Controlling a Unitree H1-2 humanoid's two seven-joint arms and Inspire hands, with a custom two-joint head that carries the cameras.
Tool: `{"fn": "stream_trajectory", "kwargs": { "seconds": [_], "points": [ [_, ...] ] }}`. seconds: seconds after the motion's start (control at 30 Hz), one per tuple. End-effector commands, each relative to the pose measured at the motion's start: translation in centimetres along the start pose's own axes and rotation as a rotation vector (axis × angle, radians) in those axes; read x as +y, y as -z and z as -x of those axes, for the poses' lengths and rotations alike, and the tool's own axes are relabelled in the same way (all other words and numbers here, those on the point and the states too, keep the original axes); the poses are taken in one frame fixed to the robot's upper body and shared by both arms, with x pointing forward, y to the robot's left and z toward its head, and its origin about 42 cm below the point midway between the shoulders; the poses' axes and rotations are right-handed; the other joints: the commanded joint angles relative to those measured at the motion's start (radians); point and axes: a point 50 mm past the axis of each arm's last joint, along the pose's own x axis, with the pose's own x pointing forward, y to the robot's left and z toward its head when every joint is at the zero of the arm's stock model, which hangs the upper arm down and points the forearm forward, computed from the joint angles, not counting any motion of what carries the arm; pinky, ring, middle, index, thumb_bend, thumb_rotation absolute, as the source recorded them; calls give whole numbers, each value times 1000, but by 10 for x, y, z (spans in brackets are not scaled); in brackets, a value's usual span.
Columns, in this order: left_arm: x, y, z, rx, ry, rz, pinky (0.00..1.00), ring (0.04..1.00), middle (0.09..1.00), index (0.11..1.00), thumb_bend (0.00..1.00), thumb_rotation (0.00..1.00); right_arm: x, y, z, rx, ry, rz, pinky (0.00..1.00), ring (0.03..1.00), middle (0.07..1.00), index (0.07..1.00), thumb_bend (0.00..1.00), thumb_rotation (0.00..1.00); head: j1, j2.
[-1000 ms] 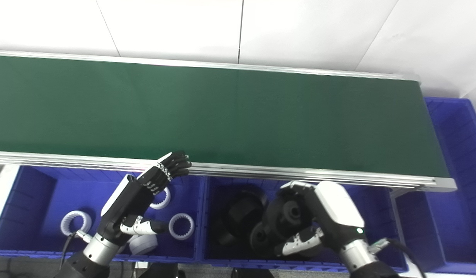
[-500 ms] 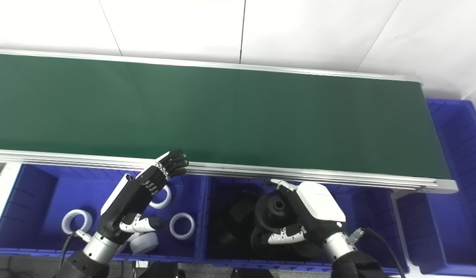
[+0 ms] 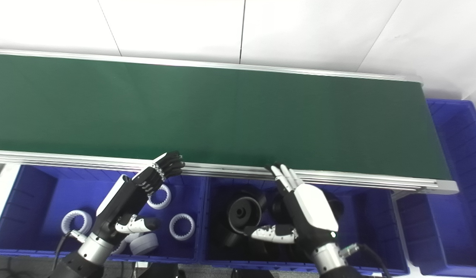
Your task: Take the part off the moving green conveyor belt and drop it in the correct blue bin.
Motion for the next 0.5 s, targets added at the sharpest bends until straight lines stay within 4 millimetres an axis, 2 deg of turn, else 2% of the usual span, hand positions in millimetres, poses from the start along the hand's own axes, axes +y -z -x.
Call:
{"fn": "stream_trajectory", "kwargs": {
  "seconds": [0.0,0.07,0.1,0.17,0.23,0.33,0.47],
  "points": [
    [3,-11,-1,-53,-1,-40,876,898,913,906,781,563,1,-16,7,-116,70,-58,911,985,987,959,671,390,0,-1],
    [5,-11,-1,-50,-4,-46,885,901,914,907,786,564,7,-20,11,-163,86,-106,896,970,979,960,663,378,-1,-1],
    [7,-12,0,-42,-8,-56,888,902,914,908,786,563,14,-23,15,-180,91,-200,893,966,977,961,661,375,-12,0],
    [12,-14,2,-34,-16,-77,908,918,924,914,775,555,25,-29,19,-192,103,-335,846,905,941,958,721,409,-14,1],
    [16,-15,5,-29,-22,-86,918,924,928,917,768,542,34,-32,21,-188,101,-413,825,886,927,953,738,427,-18,2],
    [21,-16,9,-13,-42,-116,910,925,926,916,769,544,42,-33,20,-172,85,-477,783,867,916,950,770,466,-25,3],
    [26,-21,17,40,-33,-168,917,933,943,927,804,592,49,-31,19,-147,76,-494,819,889,930,959,800,513,-27,2]
  ]
}}
